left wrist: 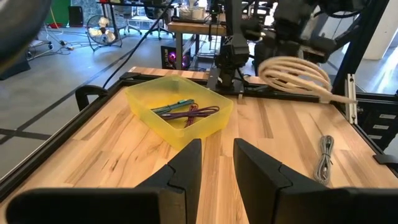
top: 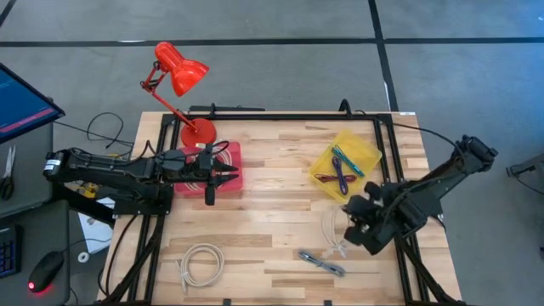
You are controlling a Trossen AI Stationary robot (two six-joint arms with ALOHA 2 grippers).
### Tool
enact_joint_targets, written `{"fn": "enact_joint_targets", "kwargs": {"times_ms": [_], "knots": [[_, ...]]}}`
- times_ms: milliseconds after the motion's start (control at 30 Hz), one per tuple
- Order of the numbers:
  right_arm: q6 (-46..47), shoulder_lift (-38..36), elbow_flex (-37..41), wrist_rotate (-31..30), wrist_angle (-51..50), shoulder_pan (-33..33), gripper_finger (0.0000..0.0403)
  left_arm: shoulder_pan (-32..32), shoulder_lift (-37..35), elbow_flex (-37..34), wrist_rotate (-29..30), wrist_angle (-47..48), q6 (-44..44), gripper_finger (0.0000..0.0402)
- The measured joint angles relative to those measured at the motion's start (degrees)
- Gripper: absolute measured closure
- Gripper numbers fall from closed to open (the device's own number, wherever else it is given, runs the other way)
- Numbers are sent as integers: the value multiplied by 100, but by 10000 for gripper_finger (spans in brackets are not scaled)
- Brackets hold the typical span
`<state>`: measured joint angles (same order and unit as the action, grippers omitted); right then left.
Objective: Pick & Place USB Port
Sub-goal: Put the brown USB cable into the pink bin
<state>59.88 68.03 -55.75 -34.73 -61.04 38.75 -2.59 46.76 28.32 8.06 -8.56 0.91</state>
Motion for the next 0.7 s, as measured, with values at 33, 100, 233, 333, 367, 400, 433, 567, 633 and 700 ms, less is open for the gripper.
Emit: {"fn": "enact_joint_targets", "kwargs": {"times_ms": [33, 100, 233, 333, 367, 400, 433, 567, 633, 700], "knots": [[-121, 0, -15, -203, 15, -68, 401, 0, 0, 0, 0, 0, 0, 309], [-320, 1, -20, -637, 58, -205, 401, -1, 0, 0, 0, 0, 0, 309], [-630, 28, -20, -1475, 102, -446, 401, 0, 0, 0, 0, -2, 0, 309], [-1044, 44, -20, -1752, 457, -633, 401, 0, 0, 0, 0, -2, 0, 309], [-1262, 61, -20, -1831, 633, -685, 401, -2, 14, 0, 0, -7, 0, 309], [-1509, 68, -20, -1864, 815, -739, 401, 0, 26, 0, -3, -15, 9, 309], [-1760, 70, -20, -1920, 1007, -776, 401, 0, 28, 0, -22, -7, 54, 309], [-2824, 153, -25, -2105, 1936, -984, 401, -2, 68, 0, -81, -113, 107, 309], [-3324, 177, -22, -2098, 2281, -1092, 401, -2, 69, 0, -81, -248, 108, 309], [-3665, 222, -29, -2108, 2612, -1225, 402, -2, 107, 0, -82, -386, 108, 309]]}}
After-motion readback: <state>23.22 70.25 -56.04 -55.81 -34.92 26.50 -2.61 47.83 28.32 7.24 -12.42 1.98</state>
